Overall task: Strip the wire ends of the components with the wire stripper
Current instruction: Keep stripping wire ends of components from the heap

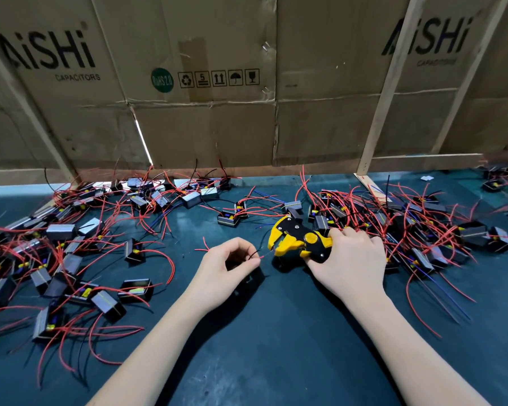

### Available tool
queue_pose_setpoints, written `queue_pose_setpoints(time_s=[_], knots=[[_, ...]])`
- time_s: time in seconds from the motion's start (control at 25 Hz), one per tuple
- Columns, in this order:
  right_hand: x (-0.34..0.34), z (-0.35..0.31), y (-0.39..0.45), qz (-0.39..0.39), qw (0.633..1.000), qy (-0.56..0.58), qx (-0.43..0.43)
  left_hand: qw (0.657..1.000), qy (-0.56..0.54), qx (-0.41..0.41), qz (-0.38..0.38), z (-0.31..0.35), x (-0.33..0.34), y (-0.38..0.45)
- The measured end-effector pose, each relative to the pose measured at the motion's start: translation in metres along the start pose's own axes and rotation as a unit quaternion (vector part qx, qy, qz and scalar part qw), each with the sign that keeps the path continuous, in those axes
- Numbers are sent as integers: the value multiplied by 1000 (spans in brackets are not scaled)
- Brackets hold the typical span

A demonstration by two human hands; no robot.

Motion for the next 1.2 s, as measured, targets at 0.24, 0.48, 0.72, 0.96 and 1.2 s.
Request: queue_pose_setpoints(time_s=[0.24, 0.48, 0.72, 0.96, 1.2], knots=[[0, -11, -1, -6, 1000, 8, -20, 997, -19, -28, 64, -4, 2, 0], [1, -13, -1, -7, 1000, 6, -23, 995, -19, -36, 88, -4, 3, -1], [3, -15, -3, -10, 999, -20, -33, 995, -40, -36, 89, -3, 4, -1], [1, -19, -3, -7, 999, 1, -40, 993, -28, -46, 103, -4, 3, 0], [3, -17, -1, -50, 998, -15, -39, 993, -24, -48, 102, -4, 2, 1]])
Point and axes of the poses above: each hand's wrist, its own y-axis towards the middle knuckle, its own x-axis out of the palm, z = x × y, the point moved 6 cm from there along y, towards the middle knuckle, and after that the axes turned 8 degrees about z, right-handed, at the moved point
